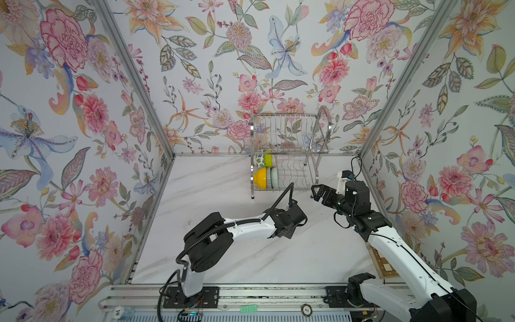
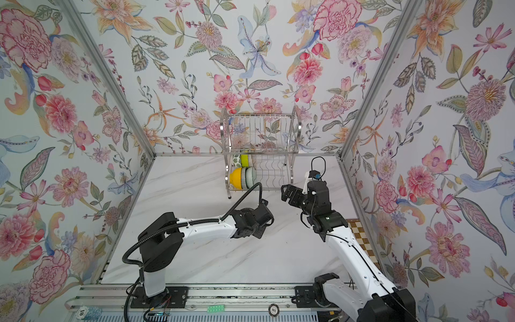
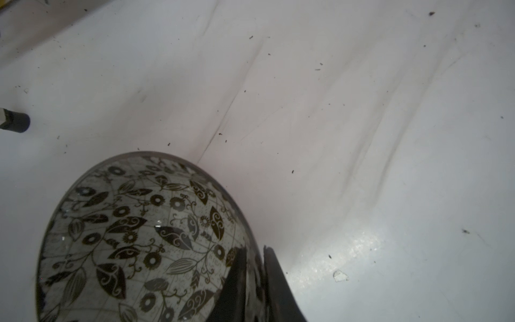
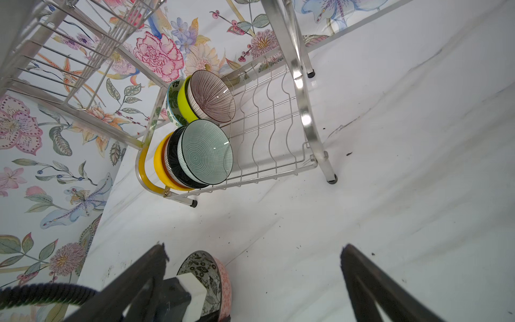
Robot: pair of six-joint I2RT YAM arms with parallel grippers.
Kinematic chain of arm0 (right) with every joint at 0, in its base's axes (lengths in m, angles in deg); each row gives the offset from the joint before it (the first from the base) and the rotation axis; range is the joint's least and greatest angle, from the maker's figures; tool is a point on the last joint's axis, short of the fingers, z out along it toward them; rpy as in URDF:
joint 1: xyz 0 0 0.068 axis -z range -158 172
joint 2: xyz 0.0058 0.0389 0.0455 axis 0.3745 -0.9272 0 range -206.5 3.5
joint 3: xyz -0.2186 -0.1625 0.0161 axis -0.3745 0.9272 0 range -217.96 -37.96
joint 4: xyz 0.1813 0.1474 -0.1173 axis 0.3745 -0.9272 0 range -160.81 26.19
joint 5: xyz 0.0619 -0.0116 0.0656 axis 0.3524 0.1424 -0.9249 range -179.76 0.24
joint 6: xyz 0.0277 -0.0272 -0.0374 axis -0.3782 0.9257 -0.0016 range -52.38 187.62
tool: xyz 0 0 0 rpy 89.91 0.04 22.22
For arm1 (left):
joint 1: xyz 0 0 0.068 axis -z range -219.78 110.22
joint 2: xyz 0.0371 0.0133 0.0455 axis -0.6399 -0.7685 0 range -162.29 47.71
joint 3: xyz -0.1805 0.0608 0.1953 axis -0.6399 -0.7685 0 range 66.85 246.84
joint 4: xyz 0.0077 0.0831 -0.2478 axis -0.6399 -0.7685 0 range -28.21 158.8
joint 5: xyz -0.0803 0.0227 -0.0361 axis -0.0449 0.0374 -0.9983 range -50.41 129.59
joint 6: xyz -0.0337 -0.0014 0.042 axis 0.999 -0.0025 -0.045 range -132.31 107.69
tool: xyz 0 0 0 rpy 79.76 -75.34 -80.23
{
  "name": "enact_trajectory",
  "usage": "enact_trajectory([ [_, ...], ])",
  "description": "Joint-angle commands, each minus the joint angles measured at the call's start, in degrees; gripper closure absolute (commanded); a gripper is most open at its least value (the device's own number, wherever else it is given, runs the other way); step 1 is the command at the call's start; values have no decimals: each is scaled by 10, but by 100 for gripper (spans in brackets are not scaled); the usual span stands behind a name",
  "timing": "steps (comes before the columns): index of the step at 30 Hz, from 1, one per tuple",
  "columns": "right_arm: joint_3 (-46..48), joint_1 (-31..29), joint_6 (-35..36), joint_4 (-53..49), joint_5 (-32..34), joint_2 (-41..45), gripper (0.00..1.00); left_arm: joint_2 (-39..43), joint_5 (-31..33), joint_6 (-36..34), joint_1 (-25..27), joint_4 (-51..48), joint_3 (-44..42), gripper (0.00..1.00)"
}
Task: Load the bowls into the dish rack
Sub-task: 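Move the left gripper over the small leaf-patterned bowl while the right draws back, then grasp the leaf-patterned bowl rim with the left gripper and lift it on edge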
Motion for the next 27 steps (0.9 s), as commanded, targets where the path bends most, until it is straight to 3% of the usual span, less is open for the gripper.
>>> enact_trajectory([
  [1,16,7,-11,10,-11,10,1,-23,9,-11,5,-37,29,79],
  [15,4,25,-20,6,-29,-1,1,17,16,-25,-2,-21,38,49],
  [22,-7,27,-23,-19,-32,-18,1,85,21,-28,-33,-9,25,40],
  [27,-10,21,-26,-38,-29,-28,1,150,27,-23,-61,10,-7,28],
])
